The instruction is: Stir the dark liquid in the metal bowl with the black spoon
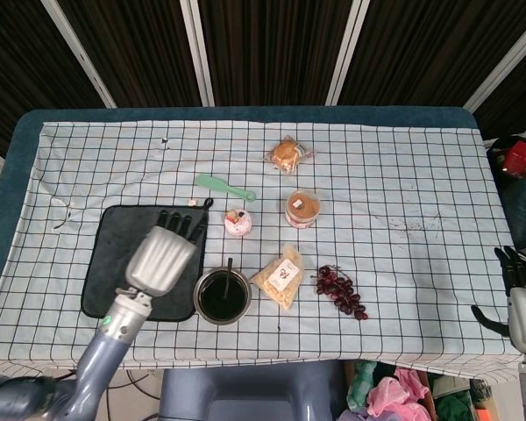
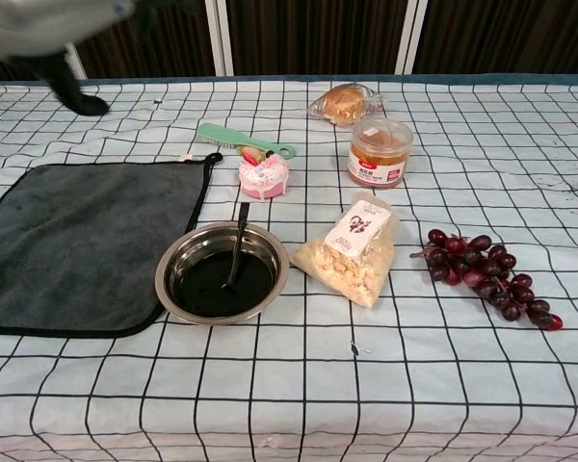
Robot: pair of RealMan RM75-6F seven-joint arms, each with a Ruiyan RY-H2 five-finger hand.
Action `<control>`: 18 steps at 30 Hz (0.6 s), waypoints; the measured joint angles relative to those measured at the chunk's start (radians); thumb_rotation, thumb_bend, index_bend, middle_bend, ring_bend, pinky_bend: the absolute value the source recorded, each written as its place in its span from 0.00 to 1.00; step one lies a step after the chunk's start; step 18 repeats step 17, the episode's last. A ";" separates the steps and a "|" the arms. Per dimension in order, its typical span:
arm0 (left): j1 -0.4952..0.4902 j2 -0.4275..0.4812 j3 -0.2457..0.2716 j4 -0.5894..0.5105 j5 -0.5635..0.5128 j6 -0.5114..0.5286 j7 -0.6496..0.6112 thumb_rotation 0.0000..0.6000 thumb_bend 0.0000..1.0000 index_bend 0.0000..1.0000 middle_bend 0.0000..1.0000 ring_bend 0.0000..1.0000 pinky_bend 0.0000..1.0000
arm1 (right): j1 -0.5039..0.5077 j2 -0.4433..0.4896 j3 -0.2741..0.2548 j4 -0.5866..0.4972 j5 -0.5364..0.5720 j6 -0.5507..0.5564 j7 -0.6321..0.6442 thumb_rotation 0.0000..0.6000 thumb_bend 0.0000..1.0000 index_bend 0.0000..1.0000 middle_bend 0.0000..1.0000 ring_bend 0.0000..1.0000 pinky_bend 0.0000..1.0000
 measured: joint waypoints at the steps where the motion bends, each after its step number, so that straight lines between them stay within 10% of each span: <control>1: 0.025 0.033 0.013 -0.022 0.014 0.013 -0.048 1.00 0.15 0.16 0.20 0.13 0.22 | 0.002 -0.002 -0.001 0.004 -0.001 -0.003 -0.003 1.00 0.12 0.05 0.02 0.10 0.24; 18: 0.399 0.319 0.246 0.208 0.310 0.118 -1.000 1.00 0.14 0.12 0.12 0.03 0.06 | 0.015 -0.015 -0.018 0.022 -0.051 -0.003 -0.027 1.00 0.12 0.05 0.02 0.09 0.22</control>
